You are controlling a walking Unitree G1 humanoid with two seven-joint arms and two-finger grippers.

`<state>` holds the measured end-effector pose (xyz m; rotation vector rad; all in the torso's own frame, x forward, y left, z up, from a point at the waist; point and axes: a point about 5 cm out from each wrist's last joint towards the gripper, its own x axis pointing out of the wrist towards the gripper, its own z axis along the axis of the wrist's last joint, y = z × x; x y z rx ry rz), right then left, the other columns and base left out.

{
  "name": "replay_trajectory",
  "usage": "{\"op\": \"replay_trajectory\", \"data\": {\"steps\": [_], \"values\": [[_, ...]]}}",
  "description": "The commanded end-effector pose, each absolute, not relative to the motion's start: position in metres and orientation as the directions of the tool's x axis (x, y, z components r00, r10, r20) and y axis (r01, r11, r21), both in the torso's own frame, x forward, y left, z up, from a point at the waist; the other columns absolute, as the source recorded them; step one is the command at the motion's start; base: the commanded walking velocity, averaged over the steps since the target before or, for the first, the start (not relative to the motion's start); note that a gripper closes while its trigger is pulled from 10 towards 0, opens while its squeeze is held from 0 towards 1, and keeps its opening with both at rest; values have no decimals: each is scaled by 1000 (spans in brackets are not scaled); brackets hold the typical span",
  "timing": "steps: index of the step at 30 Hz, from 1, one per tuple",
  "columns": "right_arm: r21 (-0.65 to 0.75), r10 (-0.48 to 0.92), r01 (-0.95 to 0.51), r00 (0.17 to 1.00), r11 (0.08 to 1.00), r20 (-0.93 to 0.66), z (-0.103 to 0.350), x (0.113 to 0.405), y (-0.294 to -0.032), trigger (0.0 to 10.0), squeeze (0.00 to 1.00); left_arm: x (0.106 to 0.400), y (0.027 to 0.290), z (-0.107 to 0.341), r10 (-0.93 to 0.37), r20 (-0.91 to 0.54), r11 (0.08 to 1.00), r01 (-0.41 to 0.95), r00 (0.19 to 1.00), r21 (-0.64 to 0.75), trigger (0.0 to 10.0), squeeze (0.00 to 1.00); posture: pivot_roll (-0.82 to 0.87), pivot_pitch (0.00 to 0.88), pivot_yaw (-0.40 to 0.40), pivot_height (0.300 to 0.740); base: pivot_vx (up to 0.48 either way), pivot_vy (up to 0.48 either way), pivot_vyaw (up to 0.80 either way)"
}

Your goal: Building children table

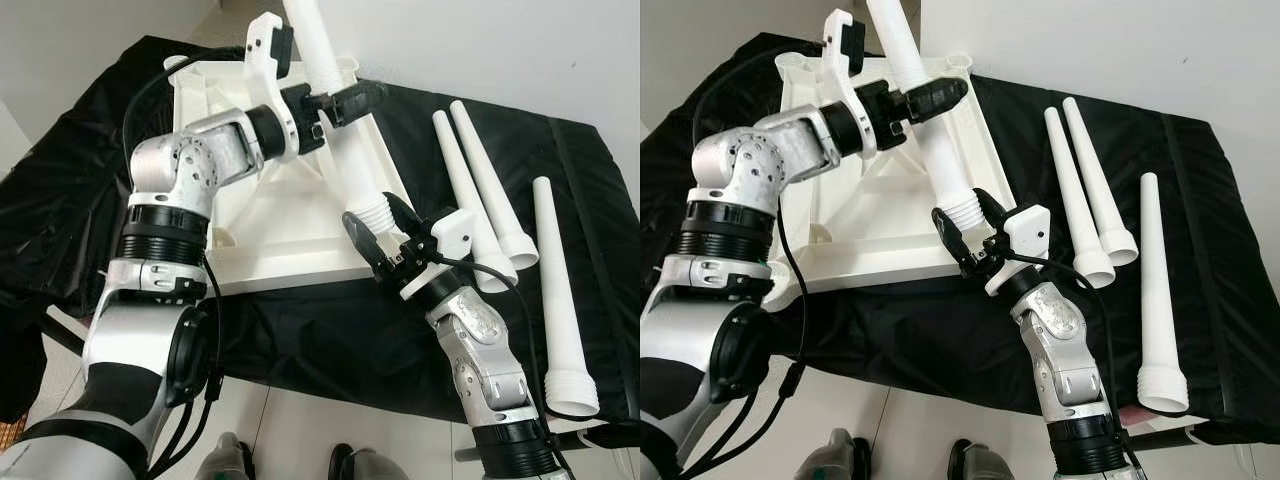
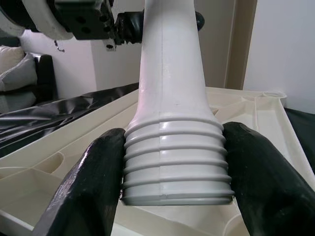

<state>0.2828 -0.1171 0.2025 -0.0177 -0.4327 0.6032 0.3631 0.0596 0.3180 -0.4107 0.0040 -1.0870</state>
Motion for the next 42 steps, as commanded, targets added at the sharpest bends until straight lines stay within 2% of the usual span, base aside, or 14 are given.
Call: {"op": "replay_trajectory", "data": {"steps": [1, 16, 17, 18, 19, 20, 21, 28, 30, 31, 32, 33, 42], "values": [[-157, 558, -544, 733, 824, 388, 204, 285, -116, 10000, 0, 355, 46, 319, -897, 204, 322, 895, 393, -309, 0, 0, 48, 108, -36, 740, 0, 0, 0], [-169, 565, -544, 738, 821, 369, 202, 286, -119, 10000, 0, 353, 47, 332, -891, 239, 322, 908, 387, -268, 0, 0, 45, 115, -35, 740, 0, 0, 0], [-164, 563, -545, 741, 823, 366, 202, 286, -119, 10000, 306, 353, 47, 333, -890, 239, 324, 907, 389, -268, 0, 0, 45, 115, -35, 740, 0, 0, 0], [-164, 563, -545, 741, 823, 366, 202, 286, -119, 10000, 306, 353, 47, 333, -890, 239, 324, 907, 389, -268, 0, 0, 45, 115, -35, 740, 0, 0, 0], [-146, 564, -551, 746, 822, 355, 200, 287, -120, 10000, 1000, 353, 47, 334, -889, 233, 333, 906, 394, -263, 0, 0, 45, 115, -35, 740, 0, 0, 0], [-146, 564, -551, 746, 822, 355, 200, 287, -120, 10000, 1000, 353, 47, 334, -889, 233, 333, 906, 394, -263, 0, 0, 45, 115, -35, 740, 0, 0, 0], [-139, 568, -559, 743, 817, 352, 200, 287, -121, 10000, 1000, 353, 47, 334, -888, 228, 340, 903, 400, -262, 10000, 0, 45, 119, -38, 740, 0, 0, 0], [-127, 557, -550, 759, 826, 337, 201, 290, -123, 10000, 1000, 351, 46, 337, -882, 229, 372, 906, 413, -201, 10000, 0, 44, 120, -41, 740, 0, 0, 0], [-122, 541, -530, 794, 839, 276, 203, 297, -126, 10000, 1000, 346, 42, 339, -877, 229, 412, 906, 422, -93, 10000, 0, 44, 118, -48, 740, 0, 0, 0], [-127, 537, -522, 808, 843, 242, 204, 301, -128, 10000, 227, 342, 39, 338, -879, 215, 433, 901, 426, -16, 10000, 0, 43, 116, -52, 740, 0, 0, 0], [-127, 537, -522, 808, 843, 242, 204, 301, -128, 10000, 227, 342, 39, 338, -879, 215, 433, 901, 426, -16, 10000, 0, 43, 116, -52, 740, 0, 0, 0], [-133, 539, -522, 815, 842, 211, 205, 303, -129, 10000, 0, 339, 36, 337, -879, 210, 443, 896, 428, 26, 10000, 0, 40, 114, -54, 740, 0, 0, 0], [-176, 551, -526, 819, 832, 158, 221, 312, -140, 10000, 0, 330, 18, 313, -874, 150, 484, 854, 462, 191, 10000, 0, 36, 109, -64, 740, 0, 0, 0]]}}
